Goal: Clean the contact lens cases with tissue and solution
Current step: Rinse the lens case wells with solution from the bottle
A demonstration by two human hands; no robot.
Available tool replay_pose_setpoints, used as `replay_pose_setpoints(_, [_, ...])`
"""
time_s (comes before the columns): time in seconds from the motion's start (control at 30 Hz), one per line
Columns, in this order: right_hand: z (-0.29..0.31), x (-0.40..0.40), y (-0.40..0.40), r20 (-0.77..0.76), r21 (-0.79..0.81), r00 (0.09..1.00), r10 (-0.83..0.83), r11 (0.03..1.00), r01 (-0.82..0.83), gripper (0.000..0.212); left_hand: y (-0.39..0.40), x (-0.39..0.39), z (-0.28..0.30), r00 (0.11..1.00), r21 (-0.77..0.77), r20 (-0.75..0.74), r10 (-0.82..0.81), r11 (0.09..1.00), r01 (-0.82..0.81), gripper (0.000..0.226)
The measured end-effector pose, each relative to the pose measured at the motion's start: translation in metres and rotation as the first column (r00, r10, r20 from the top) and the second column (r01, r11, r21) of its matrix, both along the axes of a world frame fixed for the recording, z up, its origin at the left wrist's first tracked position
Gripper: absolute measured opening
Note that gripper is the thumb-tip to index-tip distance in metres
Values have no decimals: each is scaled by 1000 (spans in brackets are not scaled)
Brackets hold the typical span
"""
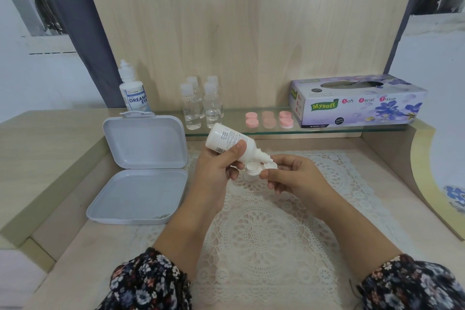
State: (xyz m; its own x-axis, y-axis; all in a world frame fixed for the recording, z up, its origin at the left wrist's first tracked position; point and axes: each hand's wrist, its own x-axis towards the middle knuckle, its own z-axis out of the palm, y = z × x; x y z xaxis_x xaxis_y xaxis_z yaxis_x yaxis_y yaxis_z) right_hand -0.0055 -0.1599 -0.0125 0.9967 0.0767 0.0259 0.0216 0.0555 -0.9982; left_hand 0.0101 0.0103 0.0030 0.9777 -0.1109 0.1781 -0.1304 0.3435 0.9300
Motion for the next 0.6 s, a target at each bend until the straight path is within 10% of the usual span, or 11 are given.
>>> replay_pose_setpoints(0.37, [2,-2,1,-7,-23,1000,-20,1000,20,22,-1,4,-1,983,-215,-179,37,974,-76,70])
replay_pose_setpoints(0.6, [1,-4,-1,-35,-92,999,-25,996,22,21,4,6,4,938,-410,-340,-68,908,-83,40])
